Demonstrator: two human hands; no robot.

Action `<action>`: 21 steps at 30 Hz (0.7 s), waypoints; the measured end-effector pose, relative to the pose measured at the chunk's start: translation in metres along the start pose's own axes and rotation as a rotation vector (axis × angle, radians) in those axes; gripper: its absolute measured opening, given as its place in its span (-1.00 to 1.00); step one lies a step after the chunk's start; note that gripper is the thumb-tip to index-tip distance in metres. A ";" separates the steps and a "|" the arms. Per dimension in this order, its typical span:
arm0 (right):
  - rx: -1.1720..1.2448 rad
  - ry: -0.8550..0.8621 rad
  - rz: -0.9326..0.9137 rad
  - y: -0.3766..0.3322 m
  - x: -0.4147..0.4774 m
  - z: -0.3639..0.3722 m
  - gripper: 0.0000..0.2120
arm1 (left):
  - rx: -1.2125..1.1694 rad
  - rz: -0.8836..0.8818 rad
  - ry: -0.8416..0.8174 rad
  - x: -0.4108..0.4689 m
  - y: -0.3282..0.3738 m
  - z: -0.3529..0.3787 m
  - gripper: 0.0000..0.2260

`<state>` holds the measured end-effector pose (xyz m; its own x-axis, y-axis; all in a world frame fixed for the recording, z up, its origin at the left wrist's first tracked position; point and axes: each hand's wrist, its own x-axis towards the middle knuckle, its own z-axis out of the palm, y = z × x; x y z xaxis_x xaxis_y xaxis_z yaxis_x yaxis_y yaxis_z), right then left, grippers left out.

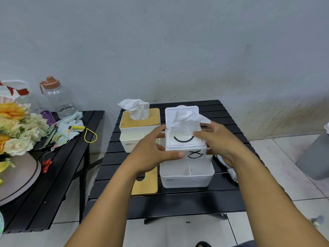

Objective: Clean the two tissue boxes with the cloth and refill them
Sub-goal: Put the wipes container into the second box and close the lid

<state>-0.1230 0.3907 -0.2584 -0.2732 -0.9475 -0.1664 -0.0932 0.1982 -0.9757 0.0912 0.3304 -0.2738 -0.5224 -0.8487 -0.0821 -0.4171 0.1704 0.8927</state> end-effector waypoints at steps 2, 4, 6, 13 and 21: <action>-0.024 0.005 0.005 0.003 0.004 0.001 -0.78 | 0.106 0.020 0.010 0.006 -0.002 0.000 -0.18; -0.035 0.012 0.008 0.005 0.007 0.002 -0.82 | 0.140 0.026 0.045 0.010 -0.003 0.003 -0.18; -0.058 0.029 0.007 0.007 0.012 0.003 -0.83 | 0.170 0.027 0.060 0.015 -0.004 0.006 -0.18; -0.258 0.066 0.003 0.014 0.024 0.005 -0.81 | 0.293 0.003 0.071 0.026 -0.011 0.013 -0.22; -0.535 0.145 0.030 0.016 0.027 0.011 -0.77 | 0.273 -0.046 0.023 0.030 -0.016 0.013 -0.24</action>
<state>-0.1212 0.3654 -0.2806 -0.4090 -0.9025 -0.1347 -0.5463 0.3604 -0.7561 0.0728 0.3089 -0.2965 -0.4825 -0.8694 -0.1065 -0.6262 0.2574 0.7359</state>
